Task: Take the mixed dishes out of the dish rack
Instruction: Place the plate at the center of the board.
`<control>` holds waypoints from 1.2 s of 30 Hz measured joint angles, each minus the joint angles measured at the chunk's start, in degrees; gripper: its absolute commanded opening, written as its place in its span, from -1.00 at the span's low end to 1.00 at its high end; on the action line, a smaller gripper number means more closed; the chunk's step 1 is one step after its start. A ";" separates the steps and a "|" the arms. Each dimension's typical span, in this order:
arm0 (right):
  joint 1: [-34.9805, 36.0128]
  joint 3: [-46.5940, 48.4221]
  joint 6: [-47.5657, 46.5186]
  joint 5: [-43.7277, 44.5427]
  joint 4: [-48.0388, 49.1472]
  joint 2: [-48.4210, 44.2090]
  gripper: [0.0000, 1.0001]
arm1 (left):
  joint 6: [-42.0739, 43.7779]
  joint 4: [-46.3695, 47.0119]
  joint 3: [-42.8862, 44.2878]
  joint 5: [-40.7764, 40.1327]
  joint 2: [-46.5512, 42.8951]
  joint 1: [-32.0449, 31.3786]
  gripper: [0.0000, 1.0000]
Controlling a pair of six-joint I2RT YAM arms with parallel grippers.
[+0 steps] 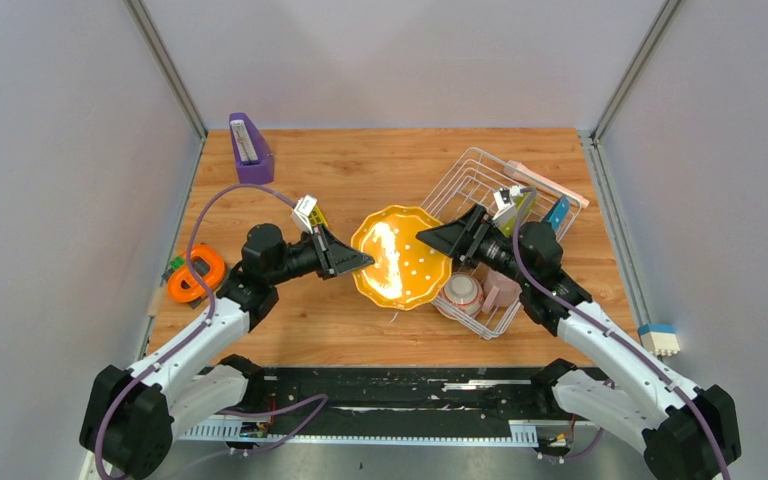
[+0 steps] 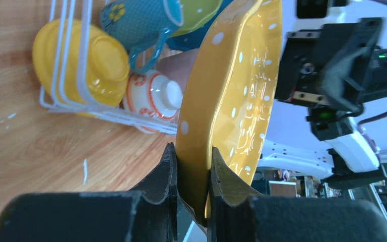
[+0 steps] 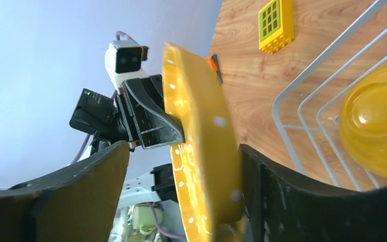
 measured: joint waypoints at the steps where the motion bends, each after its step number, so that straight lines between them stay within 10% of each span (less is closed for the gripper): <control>1: 0.00 0.17 0.02 0.28 -0.28 -0.17 0.90 | 0.11 -0.17 -0.72 -0.24 0.00 0.00 -1.00; 13: 0.00 2.10 -2.93 5.35 -7.61 -2.38 1.00 | -1.33 -10.56 -3.61 -10.05 -10.60 -0.22 -1.00; 36: 0.00 3.91 -9.86 18.75 -20.35 -6.84 1.00 | -9.35 -68.00 3.56 -64.94 -26.60 -0.20 -1.00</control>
